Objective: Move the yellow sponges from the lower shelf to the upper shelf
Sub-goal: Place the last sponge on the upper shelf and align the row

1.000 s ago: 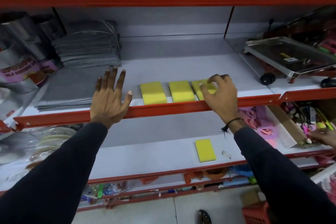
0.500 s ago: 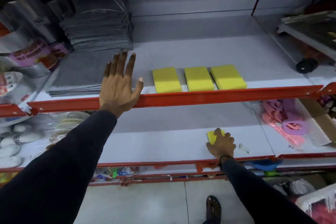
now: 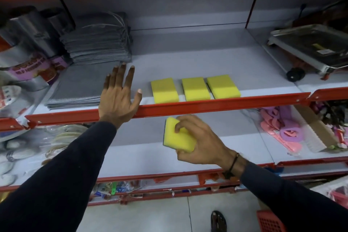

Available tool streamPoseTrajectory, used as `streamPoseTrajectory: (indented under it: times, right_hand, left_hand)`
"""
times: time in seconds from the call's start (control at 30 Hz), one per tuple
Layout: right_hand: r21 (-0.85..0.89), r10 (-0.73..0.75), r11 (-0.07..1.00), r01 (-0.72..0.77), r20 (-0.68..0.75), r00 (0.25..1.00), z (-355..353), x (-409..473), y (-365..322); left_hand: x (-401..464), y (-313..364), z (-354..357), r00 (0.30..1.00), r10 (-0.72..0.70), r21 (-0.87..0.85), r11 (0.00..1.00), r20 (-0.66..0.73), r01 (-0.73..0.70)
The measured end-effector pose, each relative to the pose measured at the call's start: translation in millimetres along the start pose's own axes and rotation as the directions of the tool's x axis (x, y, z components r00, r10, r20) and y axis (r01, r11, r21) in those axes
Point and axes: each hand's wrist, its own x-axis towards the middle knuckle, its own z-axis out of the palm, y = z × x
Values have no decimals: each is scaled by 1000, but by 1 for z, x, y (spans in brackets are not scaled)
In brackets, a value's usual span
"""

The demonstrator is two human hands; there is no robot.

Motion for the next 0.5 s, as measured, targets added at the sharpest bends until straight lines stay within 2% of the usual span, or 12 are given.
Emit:
streamPoseTrajectory:
  times: [0.03, 0.1, 0.17, 0.23, 0.3, 0.37, 0.43, 0.5]
  right_hand:
    - [-13, -53, 999, 51, -124, 991, -13, 6, -9]
    - [-91, -88, 994, 57, -383, 920, -43, 21, -12]
    - [-198, -63, 978, -61, -565, 823, -81, 35, 4]
    - [-234, 59, 931, -279, -659, 750, -118, 42, 32]
    - [-216, 275, 827, -520, -650, 708, -148, 44, 62]
    - [-289, 471, 677, -677, -536, 700, -163, 43, 78]
    - [-385, 547, 613, -690, -423, 722, -162, 42, 83]
    - [-432, 522, 610, -665, -413, 747, -161, 45, 79]
  left_hand:
    - [-1, -1, 0, 1000, 0, -2, 1000, -1, 0]
    - [-2, -1, 0, 1000, 2, -4, 1000, 1, -2]
    - [-2, -2, 1, 1000, 9, 3, 1000, 4, -9]
    - [-3, -2, 2, 1000, 10, 10, 1000, 6, -10]
    - [-2, -1, 2, 1000, 12, 5, 1000, 11, -12]
    - [-4, 2, -1, 1000, 18, -3, 1000, 20, -18]
    - [-4, 2, -4, 999, 39, -15, 999, 34, -38]
    - [-5, 3, -10, 998, 66, -37, 997, 9, -66]
